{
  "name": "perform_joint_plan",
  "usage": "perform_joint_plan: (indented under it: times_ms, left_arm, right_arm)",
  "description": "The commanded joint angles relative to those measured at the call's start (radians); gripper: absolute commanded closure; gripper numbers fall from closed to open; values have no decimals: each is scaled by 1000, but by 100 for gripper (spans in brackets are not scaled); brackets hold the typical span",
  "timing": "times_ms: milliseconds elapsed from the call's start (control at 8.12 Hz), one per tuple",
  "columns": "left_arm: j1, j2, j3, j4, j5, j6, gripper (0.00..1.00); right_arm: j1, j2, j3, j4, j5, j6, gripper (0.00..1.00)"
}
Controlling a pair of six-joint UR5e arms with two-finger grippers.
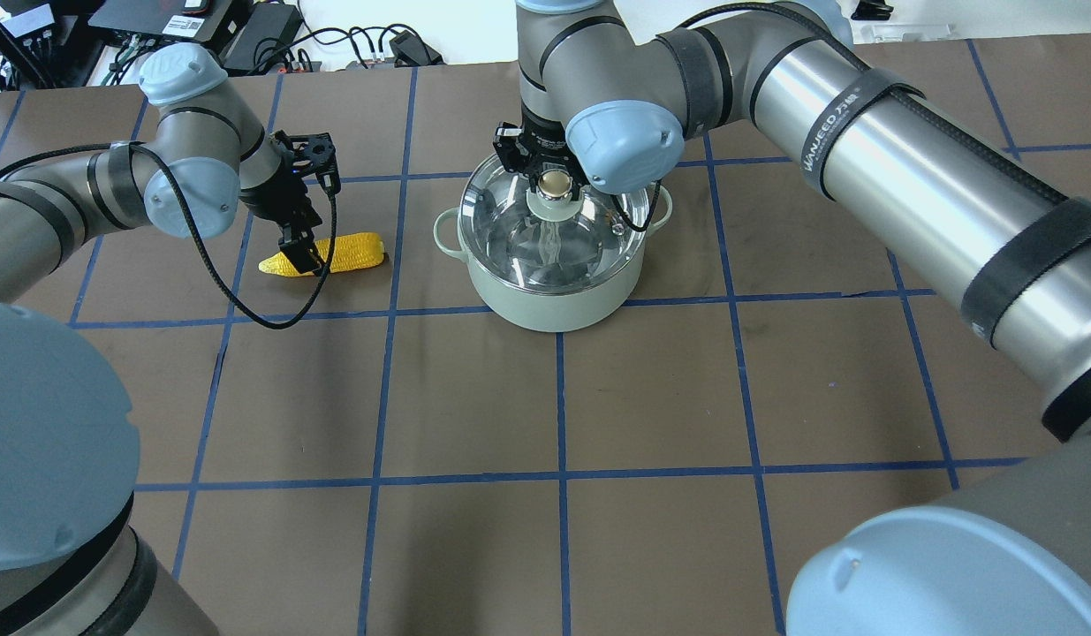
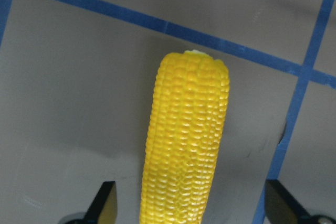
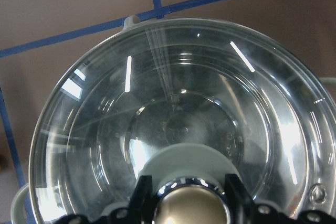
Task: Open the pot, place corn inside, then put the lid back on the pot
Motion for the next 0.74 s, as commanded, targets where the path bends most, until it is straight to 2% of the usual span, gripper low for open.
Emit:
perform_joint_plan:
  times_ms: [0,246,370,493,616]
  left_arm:
    - [0,-17,-22,20,-3,7,0]
    - [0,-20,-41,20,-3,6,0]
    - [0,-35,-39,35,-5,7,0]
    - [0,-43,-39,60,-3,16,36]
    - [0,-42,-39,60,2,20,99]
  right_arm:
    - [0,-4,-5,5,12,-5,70]
    - [-2,-20,-29,11,12,-14,70]
    - [-5,-48,-46,62,9,-42,70]
    - [-14,-94,-46,98,9,-72,69]
    - [-34,-124,-45,127,11,-111,69]
